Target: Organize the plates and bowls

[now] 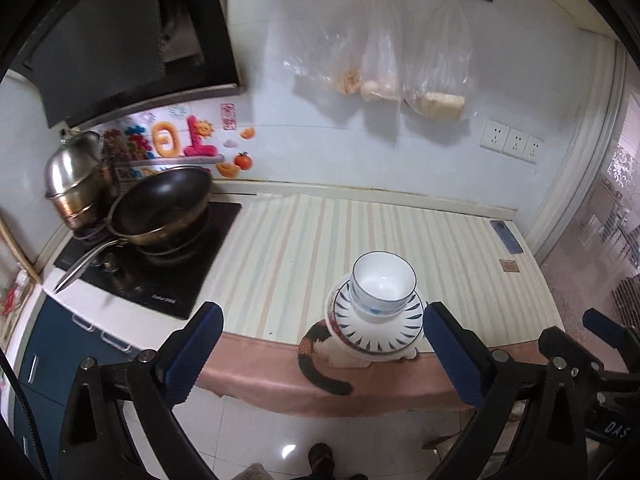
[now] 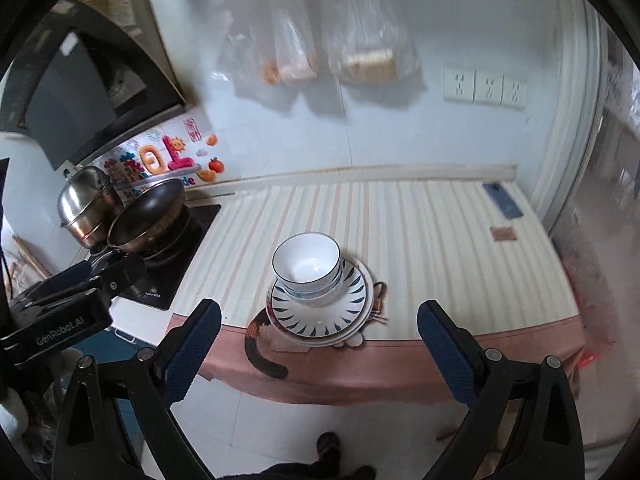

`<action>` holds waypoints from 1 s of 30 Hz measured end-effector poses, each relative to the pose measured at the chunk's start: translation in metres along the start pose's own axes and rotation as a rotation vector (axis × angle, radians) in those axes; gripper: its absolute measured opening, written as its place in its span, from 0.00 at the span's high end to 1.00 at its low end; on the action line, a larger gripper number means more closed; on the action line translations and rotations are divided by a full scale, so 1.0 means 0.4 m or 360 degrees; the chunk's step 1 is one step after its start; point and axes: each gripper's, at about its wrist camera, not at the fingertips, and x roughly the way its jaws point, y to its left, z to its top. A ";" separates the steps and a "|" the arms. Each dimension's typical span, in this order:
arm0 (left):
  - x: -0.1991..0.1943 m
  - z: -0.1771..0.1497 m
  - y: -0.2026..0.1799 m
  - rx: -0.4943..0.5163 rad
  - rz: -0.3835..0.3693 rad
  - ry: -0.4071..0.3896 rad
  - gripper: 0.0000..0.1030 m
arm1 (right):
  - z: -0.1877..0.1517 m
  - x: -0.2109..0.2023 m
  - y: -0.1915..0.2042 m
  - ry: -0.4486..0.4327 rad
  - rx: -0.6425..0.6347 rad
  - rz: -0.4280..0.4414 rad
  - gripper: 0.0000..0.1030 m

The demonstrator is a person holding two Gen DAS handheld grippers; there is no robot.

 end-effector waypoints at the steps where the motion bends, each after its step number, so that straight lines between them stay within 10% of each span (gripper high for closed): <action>1: -0.021 -0.011 -0.003 0.0001 0.0006 -0.0011 0.01 | -0.007 -0.018 0.000 -0.0008 -0.0006 0.0006 0.02; 30: -0.235 -0.163 -0.054 0.0025 0.0047 -0.0102 0.00 | -0.148 -0.269 -0.031 -0.0128 -0.0057 -0.0014 0.00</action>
